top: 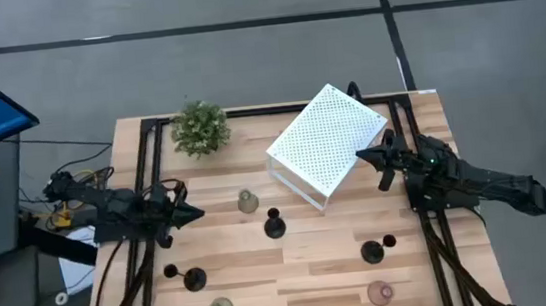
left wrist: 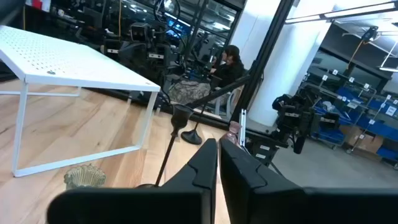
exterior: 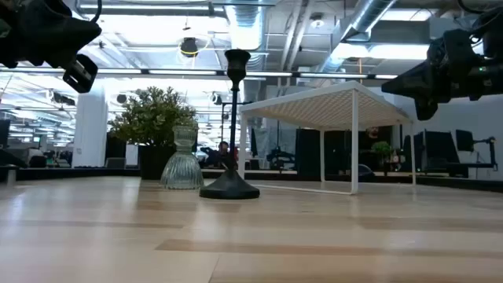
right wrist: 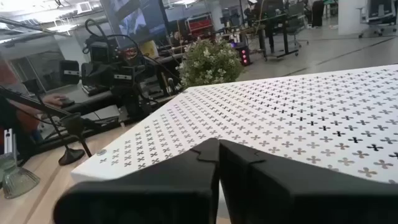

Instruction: Pick & Place candle stick holders

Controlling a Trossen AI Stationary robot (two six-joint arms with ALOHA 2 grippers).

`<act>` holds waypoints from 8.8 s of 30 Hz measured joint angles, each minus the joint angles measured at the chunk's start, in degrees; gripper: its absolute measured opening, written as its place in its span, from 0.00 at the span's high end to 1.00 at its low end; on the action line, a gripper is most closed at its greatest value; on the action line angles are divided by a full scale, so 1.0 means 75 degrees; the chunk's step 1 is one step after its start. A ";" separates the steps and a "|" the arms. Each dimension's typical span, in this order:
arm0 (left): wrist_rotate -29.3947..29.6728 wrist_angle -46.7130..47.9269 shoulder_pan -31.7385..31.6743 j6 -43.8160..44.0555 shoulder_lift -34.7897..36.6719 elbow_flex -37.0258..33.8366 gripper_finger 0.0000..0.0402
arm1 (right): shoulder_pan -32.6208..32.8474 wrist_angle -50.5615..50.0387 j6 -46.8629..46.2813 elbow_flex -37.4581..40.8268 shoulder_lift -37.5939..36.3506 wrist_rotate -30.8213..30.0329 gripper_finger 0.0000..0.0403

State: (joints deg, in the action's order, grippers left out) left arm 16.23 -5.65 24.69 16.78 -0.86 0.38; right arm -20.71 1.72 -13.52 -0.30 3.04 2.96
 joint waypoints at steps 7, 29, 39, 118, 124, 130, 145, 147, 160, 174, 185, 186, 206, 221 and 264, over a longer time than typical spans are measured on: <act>0.0000 0.0000 0.0000 0.0000 0.0000 0.0000 0.96 | -0.0001 0.0000 -0.0001 -0.0002 -0.0001 -0.0001 1.00; 0.0001 0.0000 0.0000 0.0000 0.0000 0.0000 0.96 | 0.0000 0.0002 -0.0003 -0.0002 0.0001 -0.0002 1.00; 0.0012 -0.0041 0.0000 -0.0003 0.0000 0.0000 0.96 | 0.0000 0.0003 0.0000 0.0000 -0.0001 0.0000 1.00; 0.0972 -0.3176 0.0000 -0.1153 -0.6128 0.5584 0.65 | 0.0009 0.3572 -0.5648 -0.2285 0.0302 0.1190 0.86; 0.2704 -0.0526 0.0000 -0.0883 -0.6143 0.6666 0.55 | 0.0009 0.1913 -0.3605 -0.4185 0.1177 0.1193 0.73; 0.3800 0.1363 -0.0005 -0.0285 -0.6144 0.7199 0.56 | 0.0009 -0.0796 -0.2384 -0.5919 0.2429 0.1195 0.57; 0.2163 0.4751 -0.1932 0.3024 -0.7206 0.7202 0.58 | 0.0020 -0.4302 -0.2751 -0.7944 0.4561 0.1925 0.40; 0.1321 0.5013 -0.2436 0.3388 -0.7559 0.7202 0.59 | 0.0021 -0.4310 -0.3008 -0.7953 0.4555 0.2201 0.42; -0.1429 0.5581 -0.4157 0.3478 -0.9352 0.7199 0.70 | 0.0766 -0.6978 -0.3345 -0.7959 0.4133 0.1966 0.54; -0.1600 0.5789 -0.3968 0.3049 -0.9392 0.7194 0.83 | 0.1572 -0.9372 -0.4010 -0.7950 0.4044 -0.1133 0.91; -0.1634 0.5886 -0.3923 0.2955 -0.9815 0.7199 0.99 | 0.1775 -0.9619 -0.4510 -0.6760 0.3985 -0.1405 0.99; -0.1681 0.5900 -0.3923 0.2955 -0.9876 0.7199 0.99 | 0.1775 -0.9616 -0.4578 -0.6640 0.3985 -0.1402 0.99; -0.1601 0.5640 -0.3599 0.3214 -1.0247 0.7199 0.99 | 0.1775 -0.9648 -0.4750 -0.5837 0.3985 -0.1384 1.00; -0.1751 0.5508 -0.3599 0.3228 -1.0247 0.7199 0.98 | 0.2277 -0.7359 -0.3453 -0.5694 0.3688 -0.0490 1.00; -0.1544 0.4700 -0.3599 0.2761 -1.0244 0.7003 0.98 | 0.5574 0.0521 -0.3153 -0.0052 -0.0015 -0.1609 0.99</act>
State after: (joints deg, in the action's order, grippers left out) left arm 4.65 29.60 -2.31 37.48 -77.69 52.90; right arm 21.10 5.63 -37.17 -0.69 2.92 -9.11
